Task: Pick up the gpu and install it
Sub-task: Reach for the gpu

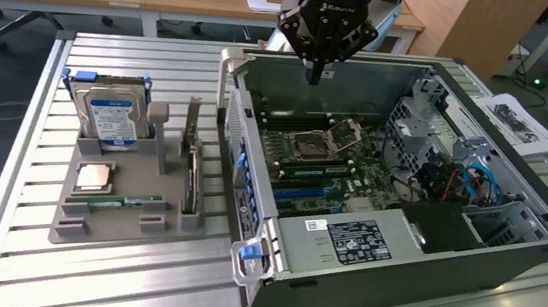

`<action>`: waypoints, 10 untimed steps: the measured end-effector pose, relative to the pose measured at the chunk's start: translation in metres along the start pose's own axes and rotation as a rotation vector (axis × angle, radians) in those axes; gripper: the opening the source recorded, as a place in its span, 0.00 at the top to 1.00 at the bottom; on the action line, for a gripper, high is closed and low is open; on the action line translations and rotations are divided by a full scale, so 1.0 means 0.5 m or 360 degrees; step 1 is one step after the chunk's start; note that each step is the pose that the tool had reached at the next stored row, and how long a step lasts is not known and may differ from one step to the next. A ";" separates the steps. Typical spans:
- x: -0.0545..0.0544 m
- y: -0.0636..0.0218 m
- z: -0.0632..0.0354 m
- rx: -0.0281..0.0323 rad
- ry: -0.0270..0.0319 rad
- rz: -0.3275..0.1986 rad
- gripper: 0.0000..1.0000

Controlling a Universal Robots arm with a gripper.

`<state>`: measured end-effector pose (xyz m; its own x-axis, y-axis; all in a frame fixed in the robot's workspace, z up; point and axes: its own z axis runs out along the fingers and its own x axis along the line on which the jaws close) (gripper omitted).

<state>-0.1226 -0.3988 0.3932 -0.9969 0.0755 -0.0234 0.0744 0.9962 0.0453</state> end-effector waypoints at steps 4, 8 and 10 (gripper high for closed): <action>0.014 -0.001 -0.001 0.00003 0.00002 0.0000 0.89; 0.038 -0.003 -0.001 0.00003 0.00002 0.0000 0.89; 0.051 -0.004 -0.001 0.00002 0.00002 0.0000 0.89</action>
<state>-0.1484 -0.3988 0.3931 -0.9969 0.0754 -0.0233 0.0743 0.9962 0.0451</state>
